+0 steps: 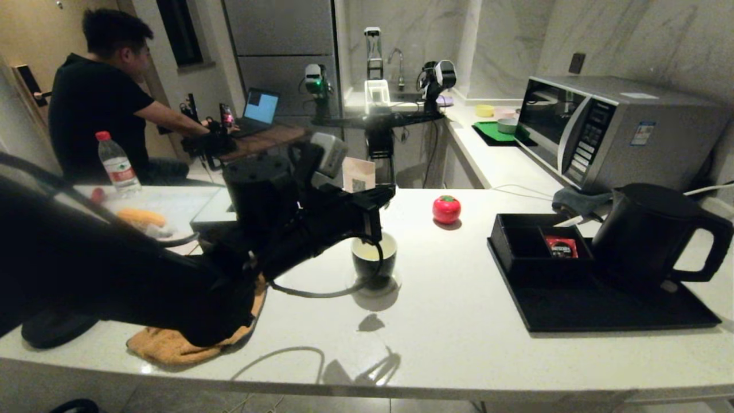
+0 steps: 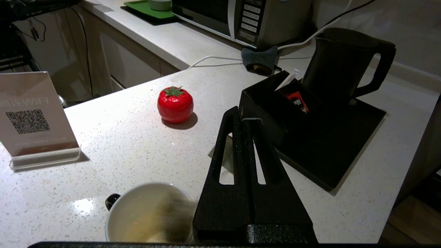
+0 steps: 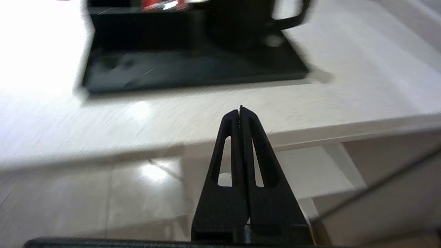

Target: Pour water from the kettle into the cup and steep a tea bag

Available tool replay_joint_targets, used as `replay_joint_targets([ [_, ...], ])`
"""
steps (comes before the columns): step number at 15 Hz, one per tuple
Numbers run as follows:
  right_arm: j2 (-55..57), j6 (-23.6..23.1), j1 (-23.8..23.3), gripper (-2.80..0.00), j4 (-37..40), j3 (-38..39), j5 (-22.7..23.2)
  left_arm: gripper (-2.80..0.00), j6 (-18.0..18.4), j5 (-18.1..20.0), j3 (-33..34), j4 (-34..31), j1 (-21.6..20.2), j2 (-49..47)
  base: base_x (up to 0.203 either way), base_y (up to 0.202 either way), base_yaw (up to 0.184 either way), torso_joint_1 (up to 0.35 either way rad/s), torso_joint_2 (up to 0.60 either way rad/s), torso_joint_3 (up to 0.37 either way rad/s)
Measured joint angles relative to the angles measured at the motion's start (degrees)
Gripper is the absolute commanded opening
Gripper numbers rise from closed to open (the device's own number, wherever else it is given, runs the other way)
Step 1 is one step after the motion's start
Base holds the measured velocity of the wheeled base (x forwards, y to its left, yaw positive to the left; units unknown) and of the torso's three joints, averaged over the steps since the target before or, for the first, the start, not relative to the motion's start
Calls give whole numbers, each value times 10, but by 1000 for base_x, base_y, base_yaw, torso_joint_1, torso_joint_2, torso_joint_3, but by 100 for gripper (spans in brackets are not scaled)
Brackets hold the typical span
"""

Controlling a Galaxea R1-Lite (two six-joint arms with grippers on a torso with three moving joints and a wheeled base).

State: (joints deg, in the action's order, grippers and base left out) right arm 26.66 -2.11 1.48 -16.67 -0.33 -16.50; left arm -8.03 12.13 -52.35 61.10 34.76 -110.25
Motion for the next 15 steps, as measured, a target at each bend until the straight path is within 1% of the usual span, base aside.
replay_joint_targets([
  [2,-97,-18,-4,-280,101,-14,63,-280,1,1,3,0,-2,1,0,0,0,0,0,0],
  [5,-211,-36,-11,-280,280,-50,165,-280,2,0,9,0,-5,3,0,0,0,0,0,0],
  [6,-230,-37,-13,-280,307,-58,178,-280,2,0,12,0,-5,3,0,0,0,0,0,0],
  [10,-261,-40,-14,-280,324,-61,181,-280,0,2,6,7,-7,1,0,0,0,0,0,0],
  [13,-266,-37,-14,-280,326,-61,182,-280,0,2,-11,7,-17,-1,0,0,0,0,0,0],
  [15,-267,-22,-14,-280,327,-61,181,-280,0,5,-30,6,-26,-5,0,0,0,0,0,0],
])
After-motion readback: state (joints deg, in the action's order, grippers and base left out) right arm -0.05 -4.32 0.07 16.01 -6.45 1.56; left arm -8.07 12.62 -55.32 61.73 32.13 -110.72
